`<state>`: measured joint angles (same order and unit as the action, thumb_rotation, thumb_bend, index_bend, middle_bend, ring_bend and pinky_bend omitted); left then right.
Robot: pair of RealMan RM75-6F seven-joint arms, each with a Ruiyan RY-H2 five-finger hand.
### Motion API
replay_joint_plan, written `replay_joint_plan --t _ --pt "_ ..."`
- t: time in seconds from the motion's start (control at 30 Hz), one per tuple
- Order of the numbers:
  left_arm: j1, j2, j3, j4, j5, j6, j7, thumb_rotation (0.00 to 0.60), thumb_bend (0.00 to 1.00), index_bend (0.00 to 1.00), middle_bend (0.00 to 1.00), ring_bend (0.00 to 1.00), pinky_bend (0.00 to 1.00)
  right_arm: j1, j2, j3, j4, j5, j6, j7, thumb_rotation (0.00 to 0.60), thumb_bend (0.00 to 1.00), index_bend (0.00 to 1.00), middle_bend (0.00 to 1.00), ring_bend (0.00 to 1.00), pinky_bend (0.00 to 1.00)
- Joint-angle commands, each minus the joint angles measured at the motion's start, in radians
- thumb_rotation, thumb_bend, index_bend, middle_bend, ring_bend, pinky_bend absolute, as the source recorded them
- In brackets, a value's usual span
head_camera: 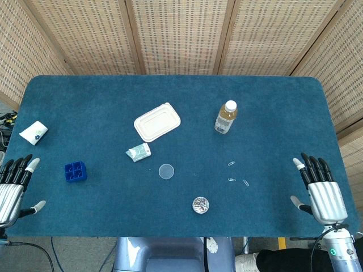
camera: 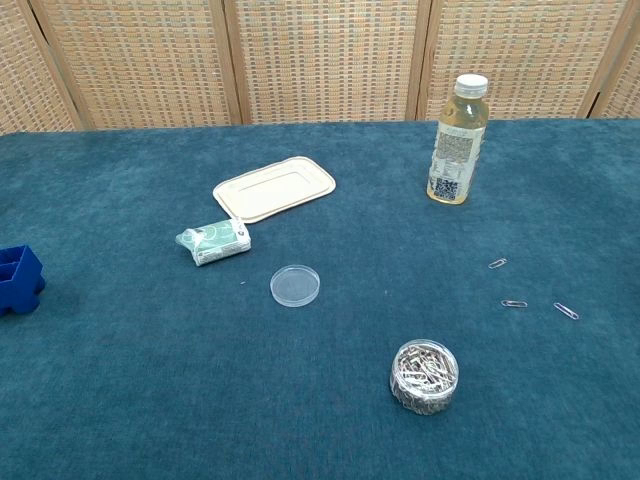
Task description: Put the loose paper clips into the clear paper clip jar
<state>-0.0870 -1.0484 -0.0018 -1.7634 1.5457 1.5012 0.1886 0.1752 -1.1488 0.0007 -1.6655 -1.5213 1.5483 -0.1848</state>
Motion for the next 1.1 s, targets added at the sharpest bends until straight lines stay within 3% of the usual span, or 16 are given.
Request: replay_joint_plan --t 0.03,0.23,0.37,0.5,0.63,0.93,1.1 --pt "0.000 -0.001 -0.002 0.001 -0.004 -0.003 0.001 0.600 0.00 0.00 0.00 0.00 0.00 0.008 -0.006 0.007 0.009 -0.001 -0.025 0.033 0.600 0.00 0.08 0.00 0.00 0.00" --pt "-0.005 -0.005 -0.009 0.006 -0.020 -0.015 0.005 0.600 0.00 0.00 0.00 0.00 0.00 0.094 -0.038 0.038 0.044 0.002 -0.170 0.128 0.600 0.00 0.23 0.00 0.00 0.00" --pt "-0.009 -0.007 -0.014 0.009 -0.034 -0.025 0.006 0.600 0.00 0.00 0.00 0.00 0.00 0.179 -0.058 0.073 0.054 0.041 -0.314 0.204 0.600 0.15 0.34 0.00 0.00 0.00" --pt "-0.011 -0.010 -0.019 0.012 -0.047 -0.032 0.009 0.600 0.00 0.00 0.00 0.00 0.00 0.270 -0.105 0.109 0.081 0.122 -0.470 0.162 0.600 0.27 0.40 0.00 0.00 0.00" --pt "-0.016 -0.014 -0.025 0.020 -0.064 -0.043 0.011 0.600 0.00 0.00 0.00 0.00 0.00 0.335 -0.152 0.127 0.105 0.206 -0.581 0.072 0.600 0.30 0.42 0.00 0.00 0.00" --pt "-0.028 -0.024 -0.035 0.039 -0.098 -0.072 0.012 0.600 0.00 0.00 0.00 0.00 0.00 0.402 -0.270 0.150 0.174 0.377 -0.656 -0.071 0.600 0.38 0.46 0.00 0.00 0.00" --pt "-0.034 -0.032 -0.036 0.054 -0.098 -0.080 0.006 0.600 0.00 0.00 0.00 0.00 0.00 0.412 -0.323 0.137 0.215 0.419 -0.661 -0.105 0.600 0.38 0.46 0.00 0.00 0.00"
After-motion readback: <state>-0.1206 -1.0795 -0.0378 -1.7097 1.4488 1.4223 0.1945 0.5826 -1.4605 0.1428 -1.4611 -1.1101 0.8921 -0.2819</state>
